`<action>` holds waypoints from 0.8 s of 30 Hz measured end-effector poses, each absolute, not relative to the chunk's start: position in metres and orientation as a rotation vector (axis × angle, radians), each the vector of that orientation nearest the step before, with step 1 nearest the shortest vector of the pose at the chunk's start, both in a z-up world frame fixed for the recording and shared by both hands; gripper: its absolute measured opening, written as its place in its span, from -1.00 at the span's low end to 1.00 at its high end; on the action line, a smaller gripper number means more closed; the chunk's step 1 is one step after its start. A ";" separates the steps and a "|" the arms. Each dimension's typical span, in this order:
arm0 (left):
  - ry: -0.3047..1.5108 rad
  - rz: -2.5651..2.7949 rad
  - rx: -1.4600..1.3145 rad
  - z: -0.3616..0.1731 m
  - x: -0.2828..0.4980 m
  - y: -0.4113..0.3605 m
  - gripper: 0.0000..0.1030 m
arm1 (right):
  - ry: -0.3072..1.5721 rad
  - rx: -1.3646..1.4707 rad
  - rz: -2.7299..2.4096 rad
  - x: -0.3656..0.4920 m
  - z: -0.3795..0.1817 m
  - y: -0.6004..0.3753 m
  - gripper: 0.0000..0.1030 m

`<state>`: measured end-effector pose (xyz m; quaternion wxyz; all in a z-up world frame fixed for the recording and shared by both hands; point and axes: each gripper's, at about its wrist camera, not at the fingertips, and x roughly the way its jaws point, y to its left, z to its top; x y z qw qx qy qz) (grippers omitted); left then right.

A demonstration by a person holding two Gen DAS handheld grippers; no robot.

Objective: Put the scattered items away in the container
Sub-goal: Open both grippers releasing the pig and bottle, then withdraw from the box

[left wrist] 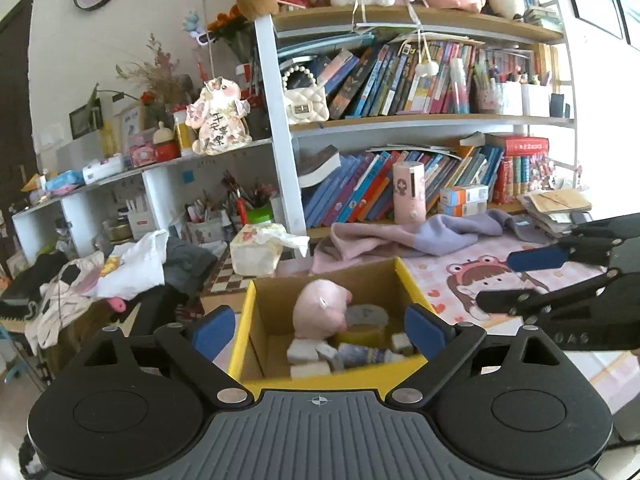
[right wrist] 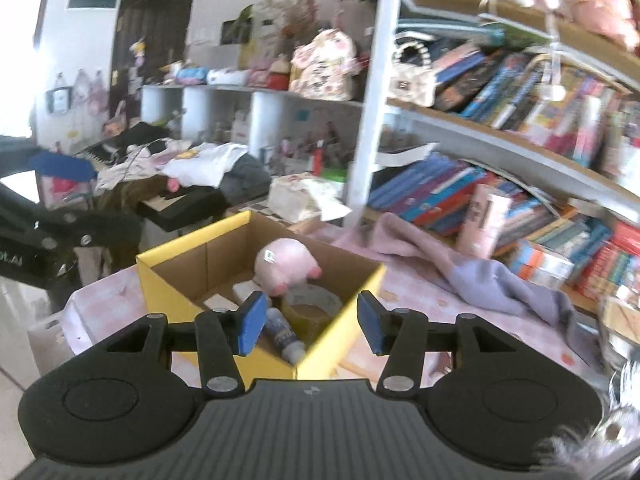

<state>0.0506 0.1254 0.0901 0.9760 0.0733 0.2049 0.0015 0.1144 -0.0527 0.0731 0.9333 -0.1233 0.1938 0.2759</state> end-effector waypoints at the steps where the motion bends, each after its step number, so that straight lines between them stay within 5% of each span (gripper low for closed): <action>1: 0.412 0.002 0.148 0.088 0.043 0.122 0.83 | 0.395 -0.246 0.549 0.105 0.073 -0.058 -0.06; 24: 0.547 -0.068 0.098 0.028 -0.027 0.054 0.93 | 0.559 -0.107 0.211 -0.029 0.024 -0.132 0.13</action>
